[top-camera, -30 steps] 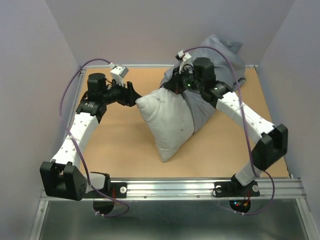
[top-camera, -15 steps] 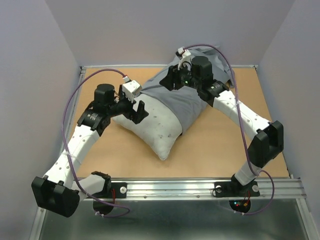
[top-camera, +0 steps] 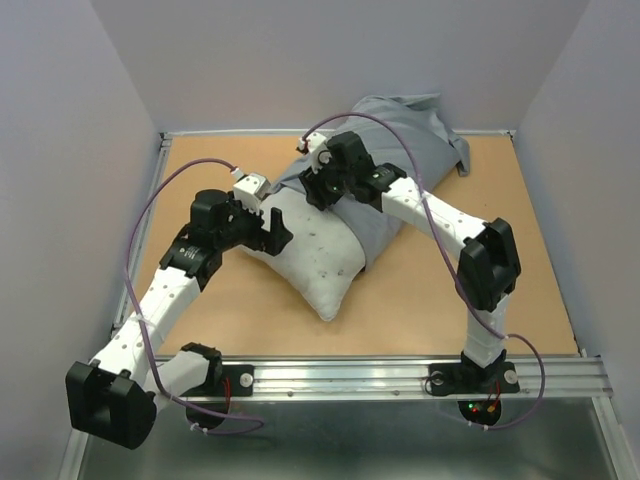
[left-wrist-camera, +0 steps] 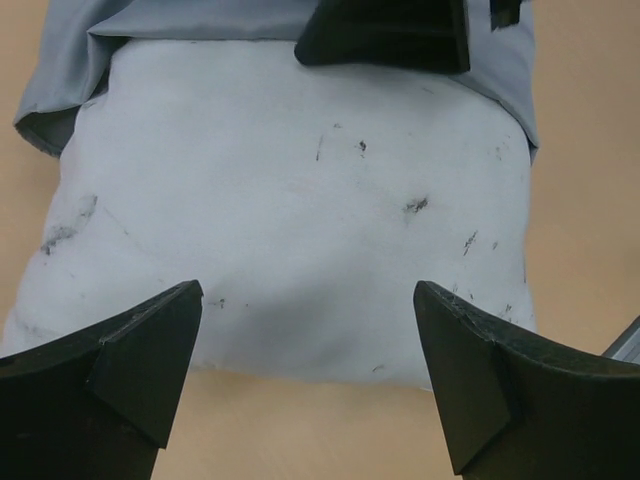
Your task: Put the pillow into the pillowcase
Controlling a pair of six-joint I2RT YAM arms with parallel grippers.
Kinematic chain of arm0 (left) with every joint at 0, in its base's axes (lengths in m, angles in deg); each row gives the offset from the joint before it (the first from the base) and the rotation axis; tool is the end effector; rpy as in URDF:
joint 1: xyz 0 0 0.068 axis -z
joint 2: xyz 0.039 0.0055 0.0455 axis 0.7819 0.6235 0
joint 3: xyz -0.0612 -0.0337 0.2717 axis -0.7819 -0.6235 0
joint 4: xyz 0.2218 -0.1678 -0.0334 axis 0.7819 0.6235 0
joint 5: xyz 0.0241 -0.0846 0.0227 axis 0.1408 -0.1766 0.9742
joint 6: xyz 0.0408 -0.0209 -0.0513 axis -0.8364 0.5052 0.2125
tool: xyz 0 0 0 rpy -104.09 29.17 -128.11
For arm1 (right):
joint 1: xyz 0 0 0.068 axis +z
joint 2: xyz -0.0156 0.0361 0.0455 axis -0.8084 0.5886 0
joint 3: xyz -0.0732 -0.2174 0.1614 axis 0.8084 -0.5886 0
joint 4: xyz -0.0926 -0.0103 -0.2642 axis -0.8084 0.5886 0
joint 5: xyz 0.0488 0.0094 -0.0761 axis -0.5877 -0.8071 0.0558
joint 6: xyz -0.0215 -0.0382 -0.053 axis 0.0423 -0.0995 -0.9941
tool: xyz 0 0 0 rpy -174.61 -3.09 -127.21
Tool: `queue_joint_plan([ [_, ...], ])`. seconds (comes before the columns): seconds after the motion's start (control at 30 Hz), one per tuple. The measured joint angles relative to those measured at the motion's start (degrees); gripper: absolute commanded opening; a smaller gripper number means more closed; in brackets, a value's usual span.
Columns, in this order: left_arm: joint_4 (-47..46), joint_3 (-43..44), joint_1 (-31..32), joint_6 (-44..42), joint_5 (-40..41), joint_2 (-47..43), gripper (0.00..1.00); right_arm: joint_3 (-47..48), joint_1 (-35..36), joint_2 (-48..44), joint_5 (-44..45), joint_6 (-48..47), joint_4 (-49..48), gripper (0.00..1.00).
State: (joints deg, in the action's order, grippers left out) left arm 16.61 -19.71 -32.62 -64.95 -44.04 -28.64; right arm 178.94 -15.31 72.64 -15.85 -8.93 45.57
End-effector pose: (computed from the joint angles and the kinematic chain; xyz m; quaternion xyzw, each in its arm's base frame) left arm 0.2457 -0.1078 0.3109 0.2517 0.7734 -0.2594 0.5208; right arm 0.3752 0.3129 0.3153 -0.3845 0.7849 0.2050 0.4406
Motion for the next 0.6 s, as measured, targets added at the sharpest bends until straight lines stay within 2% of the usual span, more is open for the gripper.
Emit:
queue_joint_plan([
  [0.1,-0.13,-0.96,-0.63,1.09,0.46,-1.99,0.99,0.52,1.33,2.25,1.79,-2.36,3.13,0.55],
  [0.13,-0.24,-1.25,-0.68,1.44,0.5,-2.43,0.99,0.57,1.6,2.64,2.47,-3.04,3.85,0.52],
  [0.17,-0.37,-1.79,-0.83,1.95,0.5,-3.02,0.99,0.74,1.79,2.89,2.99,-3.54,4.44,0.4],
  [0.23,-0.61,-2.93,-0.92,2.71,0.44,-3.76,0.99,1.64,1.92,3.5,4.37,-4.79,5.35,0.34],
  [0.37,-1.14,-5.42,-0.94,3.43,0.35,-4.17,0.99,4.28,1.95,4.02,7.04,-5.46,7.1,0.31],
  [0.47,-1.9,-6.19,-0.92,2.78,0.28,-3.26,0.99,5.55,1.95,4.0,9.22,-5.92,7.8,0.19],
  [0.5,-2.43,-6.21,-0.92,2.51,0.24,-2.67,0.99,5.55,1.95,4.0,9.7,-6.03,7.82,0.1],
  [0.57,-3.91,-6.21,-0.83,1.18,0.31,-1.2,0.99,5.55,1.95,4.0,11.1,-6.67,8.59,0.01],
  [0.6,-4.92,-6.21,-0.35,0.28,0.52,-0.17,0.99,5.55,1.95,4.0,11.63,-6.8,9.11,0.01],
])
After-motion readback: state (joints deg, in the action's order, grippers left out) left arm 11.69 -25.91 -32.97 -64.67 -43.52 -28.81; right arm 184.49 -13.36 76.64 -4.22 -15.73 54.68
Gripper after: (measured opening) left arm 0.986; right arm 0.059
